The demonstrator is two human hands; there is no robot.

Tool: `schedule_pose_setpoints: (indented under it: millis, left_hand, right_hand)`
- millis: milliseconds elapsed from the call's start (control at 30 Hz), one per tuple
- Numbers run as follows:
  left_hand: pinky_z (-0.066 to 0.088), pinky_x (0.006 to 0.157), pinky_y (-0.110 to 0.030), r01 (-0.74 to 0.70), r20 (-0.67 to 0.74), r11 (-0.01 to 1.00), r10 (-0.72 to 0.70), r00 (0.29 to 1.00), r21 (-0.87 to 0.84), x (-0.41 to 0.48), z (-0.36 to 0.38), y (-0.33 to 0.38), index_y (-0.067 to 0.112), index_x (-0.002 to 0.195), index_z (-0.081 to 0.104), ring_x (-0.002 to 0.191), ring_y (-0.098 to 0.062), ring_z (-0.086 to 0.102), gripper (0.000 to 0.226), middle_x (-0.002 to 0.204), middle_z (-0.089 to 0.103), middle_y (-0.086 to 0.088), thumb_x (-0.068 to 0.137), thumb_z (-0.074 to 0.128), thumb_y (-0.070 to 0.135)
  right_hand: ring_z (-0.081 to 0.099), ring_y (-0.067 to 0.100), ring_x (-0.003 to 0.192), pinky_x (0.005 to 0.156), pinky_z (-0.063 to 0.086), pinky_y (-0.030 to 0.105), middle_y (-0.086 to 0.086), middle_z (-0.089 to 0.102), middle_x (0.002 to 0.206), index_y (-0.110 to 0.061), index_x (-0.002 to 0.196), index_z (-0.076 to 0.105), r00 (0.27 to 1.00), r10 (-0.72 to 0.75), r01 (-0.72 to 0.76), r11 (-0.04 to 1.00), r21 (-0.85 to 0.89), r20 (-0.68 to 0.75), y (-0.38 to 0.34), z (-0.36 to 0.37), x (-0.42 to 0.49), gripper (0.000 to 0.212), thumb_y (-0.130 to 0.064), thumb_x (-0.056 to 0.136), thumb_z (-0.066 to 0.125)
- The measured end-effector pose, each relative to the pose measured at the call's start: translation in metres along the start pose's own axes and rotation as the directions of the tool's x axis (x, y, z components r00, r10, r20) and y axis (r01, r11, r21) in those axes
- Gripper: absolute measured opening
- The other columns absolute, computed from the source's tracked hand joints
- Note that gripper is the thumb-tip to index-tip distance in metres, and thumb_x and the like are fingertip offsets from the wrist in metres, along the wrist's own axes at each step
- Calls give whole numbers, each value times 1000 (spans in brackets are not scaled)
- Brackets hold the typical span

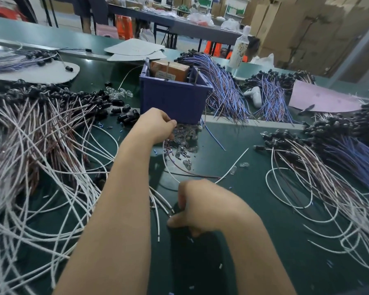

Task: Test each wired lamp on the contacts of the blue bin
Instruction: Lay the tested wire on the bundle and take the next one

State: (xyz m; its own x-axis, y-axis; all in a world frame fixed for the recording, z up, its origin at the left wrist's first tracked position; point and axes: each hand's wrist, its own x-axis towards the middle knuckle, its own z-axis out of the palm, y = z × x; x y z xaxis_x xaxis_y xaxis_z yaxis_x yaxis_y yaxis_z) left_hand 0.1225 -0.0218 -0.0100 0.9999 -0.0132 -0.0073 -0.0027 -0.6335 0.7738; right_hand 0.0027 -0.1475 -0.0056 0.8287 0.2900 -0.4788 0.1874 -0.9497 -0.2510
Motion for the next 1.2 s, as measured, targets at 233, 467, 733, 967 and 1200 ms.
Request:
schedule_pose_setpoints:
  millis: [233,467,733,967,1200]
  left_hand:
    - [52,82,-31,-48,47,986,56,997,-161,-2,-1,0,4,102,63,70,-12,64,13,77,69,-2,94,55,11]
    - [50,96,-35,-155,34,972,163,986,-178,-7,-4,3,11,114,63,98,-14,66,26,104,71,-3,88,65,12]
    - [49,97,-38,-178,23,960,187,982,-216,-8,-9,0,12,106,62,99,-17,66,20,102,71,-5,87,66,8]
    - [50,95,-39,-229,38,958,238,970,-173,-5,-8,1,17,99,62,96,-17,67,15,99,72,-4,88,63,7]
    - [51,82,-23,-320,-6,946,320,947,-52,-3,-6,1,24,96,68,87,-9,67,16,92,73,3,86,65,12]
  right_hand:
    - [64,12,63,58,48,17,3,72,75,-25,80,62,916,-7,124,955,269,-401,15,-36,21,13,-16,89,58]
    - [70,15,73,82,57,41,7,71,81,-18,91,66,764,69,343,798,495,-641,30,-90,49,17,-4,91,56]
    - [69,19,72,79,57,41,4,70,71,-21,72,61,744,18,315,872,375,-668,24,-97,67,16,-15,85,68]
    - [68,17,79,79,57,34,2,70,79,-22,73,64,755,-8,255,925,282,-655,21,-100,69,12,-21,85,68]
    - [64,17,81,65,49,23,0,67,79,-21,77,66,735,-3,210,951,225,-678,23,-99,72,9,-24,85,68]
